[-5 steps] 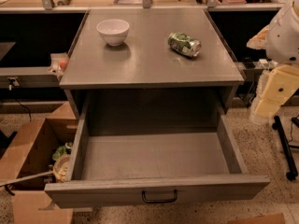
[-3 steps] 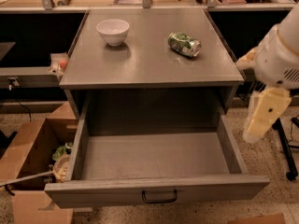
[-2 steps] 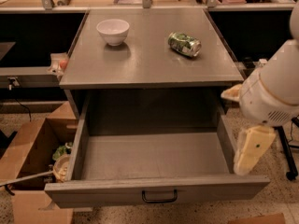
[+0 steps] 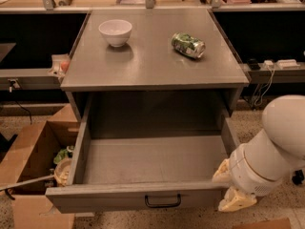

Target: Close top drawer

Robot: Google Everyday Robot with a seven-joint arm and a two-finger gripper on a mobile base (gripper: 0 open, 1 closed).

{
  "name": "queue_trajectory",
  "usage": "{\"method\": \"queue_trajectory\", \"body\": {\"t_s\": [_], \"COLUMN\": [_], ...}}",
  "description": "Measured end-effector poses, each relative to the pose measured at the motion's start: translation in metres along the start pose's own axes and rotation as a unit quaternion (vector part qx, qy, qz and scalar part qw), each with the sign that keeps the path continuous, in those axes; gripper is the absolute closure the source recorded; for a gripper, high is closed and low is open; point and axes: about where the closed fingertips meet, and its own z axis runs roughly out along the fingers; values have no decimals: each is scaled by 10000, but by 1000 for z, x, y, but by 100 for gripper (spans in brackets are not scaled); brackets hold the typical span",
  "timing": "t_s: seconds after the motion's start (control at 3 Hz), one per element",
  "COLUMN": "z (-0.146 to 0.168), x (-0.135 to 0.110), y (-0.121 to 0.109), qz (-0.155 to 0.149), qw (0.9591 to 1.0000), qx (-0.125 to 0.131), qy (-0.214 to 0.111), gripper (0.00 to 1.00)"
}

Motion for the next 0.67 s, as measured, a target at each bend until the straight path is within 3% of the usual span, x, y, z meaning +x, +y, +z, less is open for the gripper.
{"method": "queue_trajectory", "body": {"t_s": [0.67], "z": [73], "x": [44], "y": [17], "qz": [383], "qw": [9988], "qx": [-303], "qy": [102], "gripper": [93]}}
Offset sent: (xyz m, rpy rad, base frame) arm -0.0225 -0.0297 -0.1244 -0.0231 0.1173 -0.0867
